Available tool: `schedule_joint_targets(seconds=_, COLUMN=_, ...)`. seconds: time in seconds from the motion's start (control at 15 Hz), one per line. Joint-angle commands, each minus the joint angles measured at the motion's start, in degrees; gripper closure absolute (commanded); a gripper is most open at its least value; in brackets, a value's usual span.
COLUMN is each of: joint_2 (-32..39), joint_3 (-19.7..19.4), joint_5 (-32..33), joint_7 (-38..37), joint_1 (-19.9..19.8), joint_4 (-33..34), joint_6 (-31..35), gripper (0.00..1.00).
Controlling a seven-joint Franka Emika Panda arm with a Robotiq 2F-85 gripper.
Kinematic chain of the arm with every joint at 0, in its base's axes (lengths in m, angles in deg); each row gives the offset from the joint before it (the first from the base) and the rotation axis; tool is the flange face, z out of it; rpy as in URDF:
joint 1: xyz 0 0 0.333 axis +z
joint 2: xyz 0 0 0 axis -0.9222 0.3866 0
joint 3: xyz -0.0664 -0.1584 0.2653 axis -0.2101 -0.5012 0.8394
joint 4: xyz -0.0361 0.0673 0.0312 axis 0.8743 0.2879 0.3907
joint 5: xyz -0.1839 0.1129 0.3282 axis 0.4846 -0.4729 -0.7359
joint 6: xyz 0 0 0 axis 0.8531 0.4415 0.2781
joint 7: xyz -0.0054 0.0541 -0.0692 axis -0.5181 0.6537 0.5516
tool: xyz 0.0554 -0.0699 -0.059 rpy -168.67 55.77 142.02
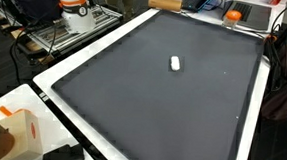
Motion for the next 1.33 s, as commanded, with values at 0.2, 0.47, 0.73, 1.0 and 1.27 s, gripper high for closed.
schedule_joint_targets(seconds=0.2, joint_2=-1.03, joint_3=0.51, joint_5=5.37, joint_7=3.74, joint_1=1.93, joint_4=-6.88, joint_6=14.23, gripper=0.78)
schedule_joint_targets(seconds=0.47, joint_2=-2.33, joint_3=1.03, joint_5=17.07, joint_7=4.36, joint_1=3.06, joint_4=-11.94, joint_6=23.21, gripper=0.78)
schedule_joint_targets(seconds=0.73, joint_2=0.03, joint_3=1.00, joint_5=17.99, joint_7=3.52, joint_1=2.94, joint_4=-10.75, joint_6=25.53, gripper=0.53)
schedule_joint_targets(seconds=1.0, joint_2=-0.69, joint_3=1.41, joint_5=18.35, joint_7=4.52, joint_1=3.28, joint_4=-13.71, joint_6=31.12, gripper=0.78)
schedule_joint_targets(seconds=1.27, joint_2=1.03, joint_3=2.02, joint_5=19.01, joint_7=4.40, joint_1=4.17, joint_4=-15.84, joint_6=34.07, gripper=0.78)
